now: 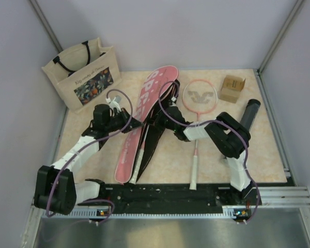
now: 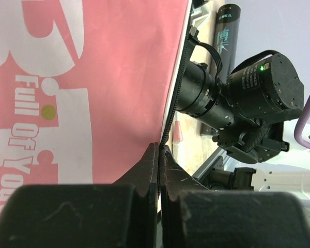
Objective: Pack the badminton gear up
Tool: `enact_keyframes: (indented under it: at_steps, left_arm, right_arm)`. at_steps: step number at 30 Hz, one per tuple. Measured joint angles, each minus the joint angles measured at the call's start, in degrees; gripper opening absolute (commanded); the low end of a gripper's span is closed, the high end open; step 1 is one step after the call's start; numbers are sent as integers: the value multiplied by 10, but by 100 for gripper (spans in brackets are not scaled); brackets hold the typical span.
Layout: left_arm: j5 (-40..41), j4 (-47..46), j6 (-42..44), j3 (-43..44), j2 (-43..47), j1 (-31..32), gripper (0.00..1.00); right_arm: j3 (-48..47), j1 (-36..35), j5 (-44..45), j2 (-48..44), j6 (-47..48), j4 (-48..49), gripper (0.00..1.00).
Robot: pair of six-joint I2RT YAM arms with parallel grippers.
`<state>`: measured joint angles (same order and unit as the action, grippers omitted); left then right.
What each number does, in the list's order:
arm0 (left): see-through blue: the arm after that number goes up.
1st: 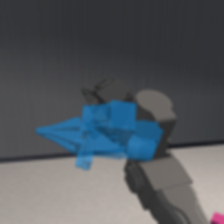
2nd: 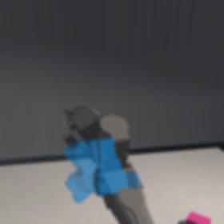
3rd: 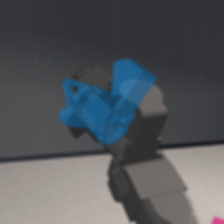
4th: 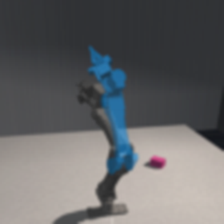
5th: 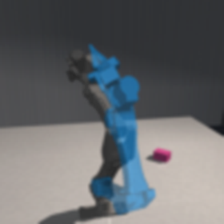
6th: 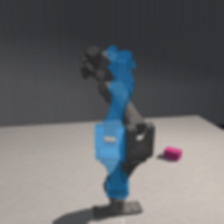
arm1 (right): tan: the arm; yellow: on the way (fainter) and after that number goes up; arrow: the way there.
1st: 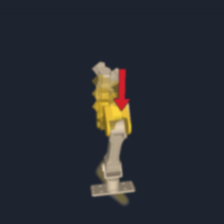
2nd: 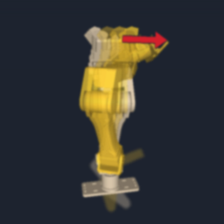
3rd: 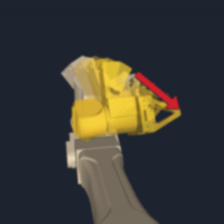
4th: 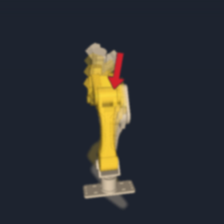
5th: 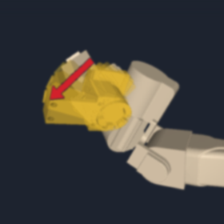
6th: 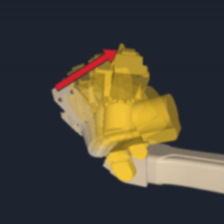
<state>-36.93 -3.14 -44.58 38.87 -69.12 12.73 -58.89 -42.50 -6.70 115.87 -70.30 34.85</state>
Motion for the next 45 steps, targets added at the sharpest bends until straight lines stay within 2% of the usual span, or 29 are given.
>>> enact_keyframes:
  at_steps: [9, 16, 19, 24, 26, 33, 36, 45]
  left_arm:
    - [40, 18, -21, -13, 33, 0, 0]
    - [91, -24, -83, -51, 49, 0, 0]
    - [103, -57, -115, -73, 50, 0, 0]
    - [118, -76, -140, -83, 51, 0, 0]
    - [125, -77, -141, -83, 51, 0, 0]
    - [137, -108, -152, -86, 33, 1, 0]
    - [141, -115, -151, -86, 19, 1, 0]
    - [151, -117, -113, -82, -7, 1, 0]
  right_arm:
    - [-28, 5, 42, 24, 9, -16, 0]
    - [-79, 1, 48, 67, 13, -18, 0]
    - [-92, -3, 56, 74, 13, -24, 10]
    - [-121, -10, 77, 76, 17, -57, 36]
    - [-134, -12, 86, 76, 32, -75, 42]
    - [-142, -12, 92, 67, 68, -135, 50]
    - [-127, -12, 75, 39, 90, -184, 51]
    - [-39, 5, -4, -133, 186, -301, 51]
